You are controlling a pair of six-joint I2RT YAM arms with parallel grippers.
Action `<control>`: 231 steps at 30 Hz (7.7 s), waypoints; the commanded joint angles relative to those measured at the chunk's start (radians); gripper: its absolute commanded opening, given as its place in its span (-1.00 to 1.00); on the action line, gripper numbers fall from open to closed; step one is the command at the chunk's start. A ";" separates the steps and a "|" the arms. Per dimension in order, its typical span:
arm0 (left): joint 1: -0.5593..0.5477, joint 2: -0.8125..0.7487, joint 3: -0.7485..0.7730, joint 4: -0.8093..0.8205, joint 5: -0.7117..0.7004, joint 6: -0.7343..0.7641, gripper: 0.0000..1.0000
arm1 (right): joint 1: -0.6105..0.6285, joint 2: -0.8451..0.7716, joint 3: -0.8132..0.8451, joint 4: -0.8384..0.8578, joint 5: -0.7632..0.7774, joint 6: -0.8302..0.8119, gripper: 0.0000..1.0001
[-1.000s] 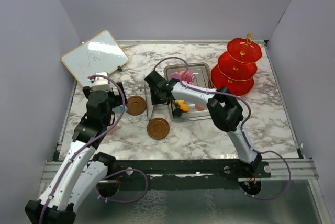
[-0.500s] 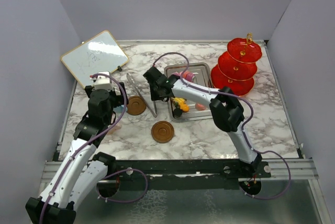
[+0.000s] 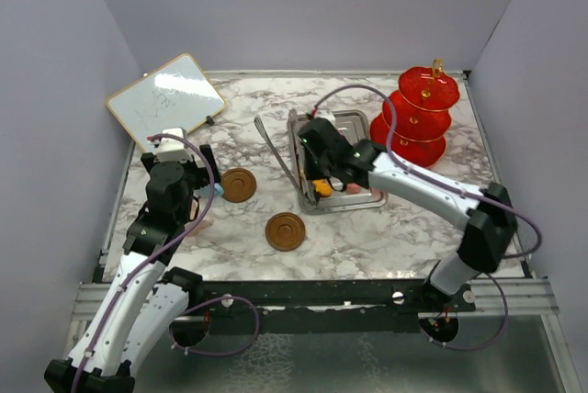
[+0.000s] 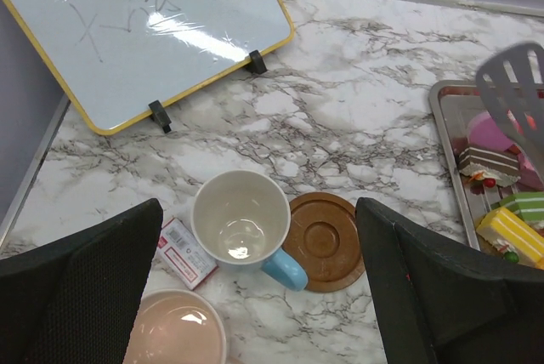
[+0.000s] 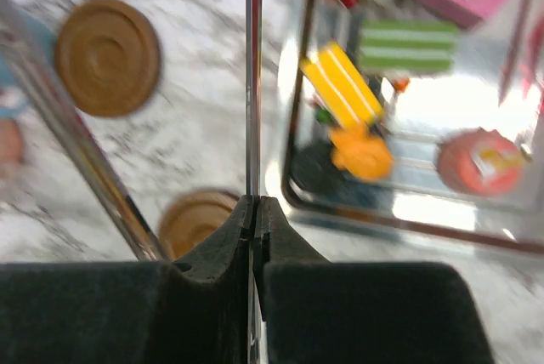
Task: Serve the afternoon tea
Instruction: Place the clamp at the center of the board, then pick up the clamp from the center of the board.
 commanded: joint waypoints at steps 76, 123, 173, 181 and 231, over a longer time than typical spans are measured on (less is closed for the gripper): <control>0.010 -0.020 0.003 0.003 0.103 -0.031 0.98 | 0.008 -0.226 -0.666 -0.088 -0.308 -0.142 0.75; 0.011 -0.011 -0.014 0.065 0.266 -0.038 0.98 | 0.006 -0.489 -0.518 -0.177 -0.147 -0.098 -0.09; -0.687 0.644 0.008 0.674 0.013 -1.177 0.05 | 0.006 -0.769 -0.621 0.146 -0.160 -0.104 -0.10; -0.690 0.636 0.004 0.695 0.027 -1.154 -0.44 | 0.006 -0.755 -0.620 0.133 -0.188 -0.103 -0.09; -0.693 0.534 -0.100 0.884 0.073 -1.035 -0.59 | -0.040 -0.656 -0.606 0.235 -0.391 0.050 -0.12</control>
